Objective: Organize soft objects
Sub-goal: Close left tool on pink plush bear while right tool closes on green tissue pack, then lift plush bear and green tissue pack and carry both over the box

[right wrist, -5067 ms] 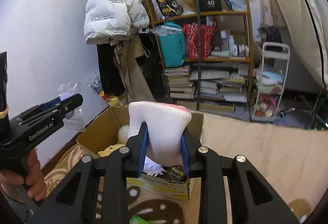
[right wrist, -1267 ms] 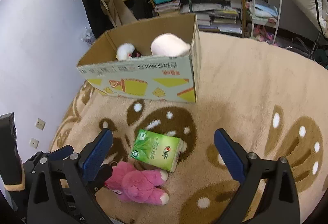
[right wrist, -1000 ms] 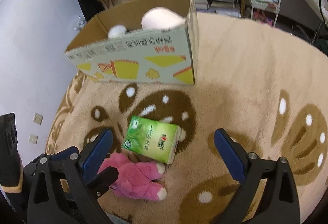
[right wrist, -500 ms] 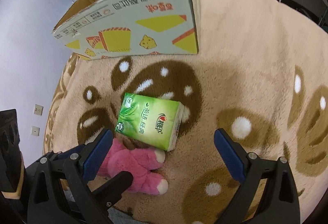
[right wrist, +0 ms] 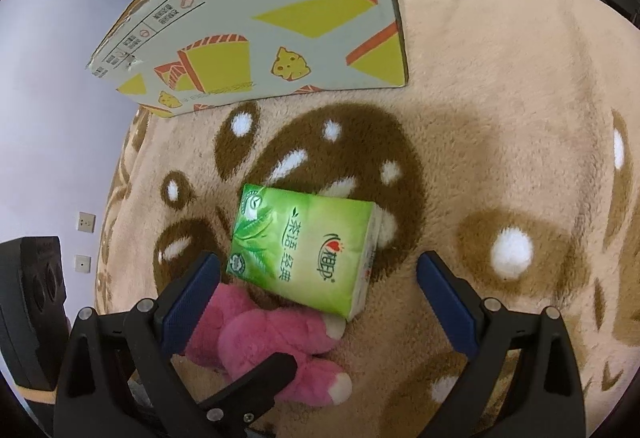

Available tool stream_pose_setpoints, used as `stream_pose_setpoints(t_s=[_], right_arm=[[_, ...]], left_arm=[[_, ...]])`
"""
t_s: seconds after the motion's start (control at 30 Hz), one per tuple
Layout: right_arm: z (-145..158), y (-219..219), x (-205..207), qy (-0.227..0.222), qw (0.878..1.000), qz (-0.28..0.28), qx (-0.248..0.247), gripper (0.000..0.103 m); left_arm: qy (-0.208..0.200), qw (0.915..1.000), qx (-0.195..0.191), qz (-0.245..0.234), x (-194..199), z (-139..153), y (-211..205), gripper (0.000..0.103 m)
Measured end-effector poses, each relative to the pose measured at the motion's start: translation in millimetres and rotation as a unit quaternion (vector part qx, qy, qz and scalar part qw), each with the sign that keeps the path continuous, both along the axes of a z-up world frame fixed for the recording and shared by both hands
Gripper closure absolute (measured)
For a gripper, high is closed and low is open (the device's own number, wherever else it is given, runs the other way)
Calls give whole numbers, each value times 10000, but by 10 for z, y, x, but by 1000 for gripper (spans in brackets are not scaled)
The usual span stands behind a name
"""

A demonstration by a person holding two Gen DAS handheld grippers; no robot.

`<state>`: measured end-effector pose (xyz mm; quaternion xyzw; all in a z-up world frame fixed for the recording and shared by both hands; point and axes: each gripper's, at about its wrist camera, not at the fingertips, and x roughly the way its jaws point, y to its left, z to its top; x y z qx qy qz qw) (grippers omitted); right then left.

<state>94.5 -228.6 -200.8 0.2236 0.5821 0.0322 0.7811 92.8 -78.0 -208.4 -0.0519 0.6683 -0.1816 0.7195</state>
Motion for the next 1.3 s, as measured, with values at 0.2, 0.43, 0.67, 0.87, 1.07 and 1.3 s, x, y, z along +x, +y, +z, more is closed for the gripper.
stream_pose_setpoints(t_s=[0.2, 0.43, 0.67, 0.87, 1.07, 1.3], right_arm=[[-25, 37, 68, 67, 9999, 4, -104, 0], [-60, 69, 129, 65, 9997, -6, -240, 0], [-71, 126, 137, 150, 9988, 76, -468, 8], [-42, 111, 111, 180, 9977, 67, -649, 25], [9, 98, 63, 132, 9969, 144, -759, 32], [51, 9, -44, 110, 9982, 4, -585, 34]], left_arm=[[67, 9999, -93, 80, 12, -13, 92, 8], [60, 9998, -106, 130, 22, -12, 105, 8], [4, 9999, -42, 100, -5, -7, 67, 11], [-54, 9999, -2, 114, -62, 32, 51, 13], [-247, 9994, 256, 45, -105, 125, 13, 15], [-840, 9918, 964, 4, -148, 302, 38, 16]])
